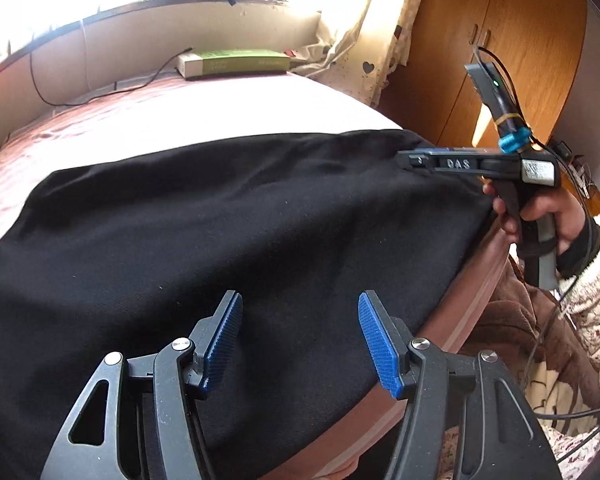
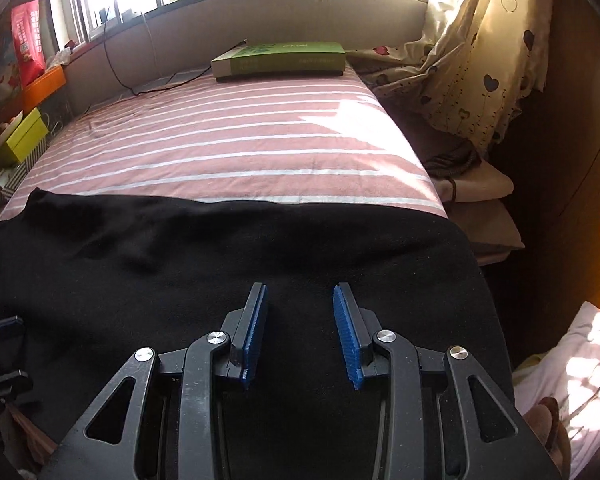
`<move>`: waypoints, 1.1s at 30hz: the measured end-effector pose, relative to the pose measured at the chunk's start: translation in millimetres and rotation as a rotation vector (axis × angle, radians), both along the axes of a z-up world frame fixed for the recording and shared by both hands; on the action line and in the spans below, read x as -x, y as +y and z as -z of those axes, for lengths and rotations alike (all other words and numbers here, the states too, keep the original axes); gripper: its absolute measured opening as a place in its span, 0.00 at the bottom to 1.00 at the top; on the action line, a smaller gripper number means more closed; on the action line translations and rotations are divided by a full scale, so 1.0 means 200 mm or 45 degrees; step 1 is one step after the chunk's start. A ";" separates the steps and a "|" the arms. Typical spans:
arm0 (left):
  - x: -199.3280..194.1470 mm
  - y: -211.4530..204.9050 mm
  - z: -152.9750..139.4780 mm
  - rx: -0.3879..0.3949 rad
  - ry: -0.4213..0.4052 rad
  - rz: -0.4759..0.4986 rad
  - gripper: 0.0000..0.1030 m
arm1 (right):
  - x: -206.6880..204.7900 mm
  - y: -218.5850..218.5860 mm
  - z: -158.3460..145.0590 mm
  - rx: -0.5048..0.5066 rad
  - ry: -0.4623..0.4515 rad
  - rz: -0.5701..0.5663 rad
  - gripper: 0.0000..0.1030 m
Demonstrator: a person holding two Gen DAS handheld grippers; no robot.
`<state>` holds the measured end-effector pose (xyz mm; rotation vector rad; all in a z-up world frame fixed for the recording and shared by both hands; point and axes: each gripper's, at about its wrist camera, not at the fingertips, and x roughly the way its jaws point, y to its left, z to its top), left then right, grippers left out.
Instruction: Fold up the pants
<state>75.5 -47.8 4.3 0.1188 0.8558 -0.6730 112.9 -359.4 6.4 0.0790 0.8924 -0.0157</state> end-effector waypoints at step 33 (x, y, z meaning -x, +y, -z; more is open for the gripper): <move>-0.37 -0.46 -0.05 0.061 0.127 0.084 0.82 | 0.57 -0.16 0.00 -0.045 -0.188 0.018 0.35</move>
